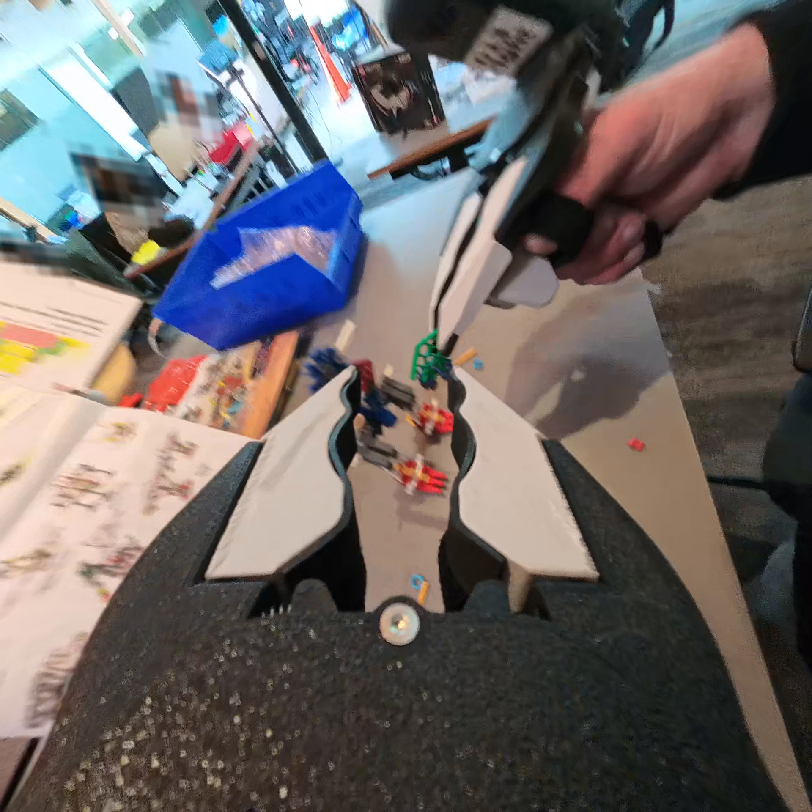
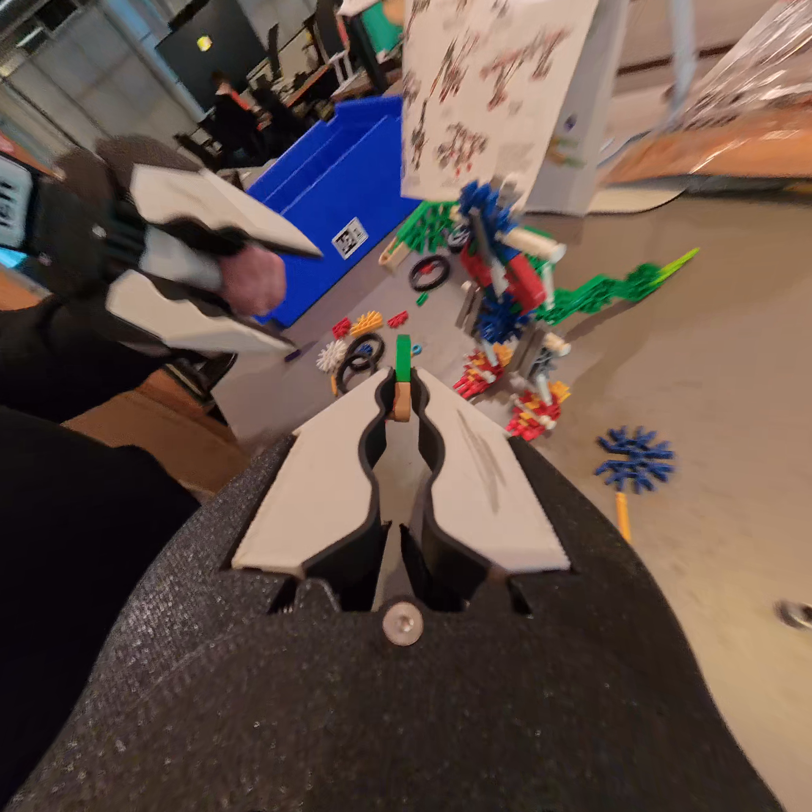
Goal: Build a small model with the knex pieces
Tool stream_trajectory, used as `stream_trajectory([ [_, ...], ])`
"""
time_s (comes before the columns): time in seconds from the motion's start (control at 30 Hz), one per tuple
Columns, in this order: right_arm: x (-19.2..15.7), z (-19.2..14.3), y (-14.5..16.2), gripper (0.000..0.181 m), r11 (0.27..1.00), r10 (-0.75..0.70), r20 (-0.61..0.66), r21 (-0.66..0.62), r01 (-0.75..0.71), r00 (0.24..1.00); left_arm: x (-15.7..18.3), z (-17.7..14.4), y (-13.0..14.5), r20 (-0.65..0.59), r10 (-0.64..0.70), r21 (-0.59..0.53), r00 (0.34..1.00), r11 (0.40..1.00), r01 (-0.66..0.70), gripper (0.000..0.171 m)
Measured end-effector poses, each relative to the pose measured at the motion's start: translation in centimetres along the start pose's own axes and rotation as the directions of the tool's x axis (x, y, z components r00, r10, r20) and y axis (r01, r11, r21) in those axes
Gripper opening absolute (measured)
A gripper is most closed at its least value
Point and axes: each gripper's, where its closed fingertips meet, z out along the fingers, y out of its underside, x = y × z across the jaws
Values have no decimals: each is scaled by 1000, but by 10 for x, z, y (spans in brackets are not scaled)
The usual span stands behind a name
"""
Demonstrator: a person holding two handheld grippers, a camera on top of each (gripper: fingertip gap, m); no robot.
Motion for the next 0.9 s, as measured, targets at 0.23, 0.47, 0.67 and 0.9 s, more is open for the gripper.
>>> stream_trajectory([
  [0.23, 23, -23, -31, 6, 993, -86, -182, 61, 99, 980, -72, 28, -6, -53, 13, -185, 998, 983, -23, 40],
  [0.47, 42, -13, -35, 6, 992, -62, -245, 95, 88, 968, -60, 66, 43, -275, -100, -417, 956, 908, -25, 35],
  [0.67, 51, -5, -40, 6, 990, -57, -233, 114, 86, 971, -45, 70, 50, -288, -242, -498, 927, 864, 71, 22],
  [0.9, 54, -8, -46, 5, 985, -71, -212, 136, 101, 975, -47, 71, 41, -247, -287, -501, 926, 856, 131, 31],
])
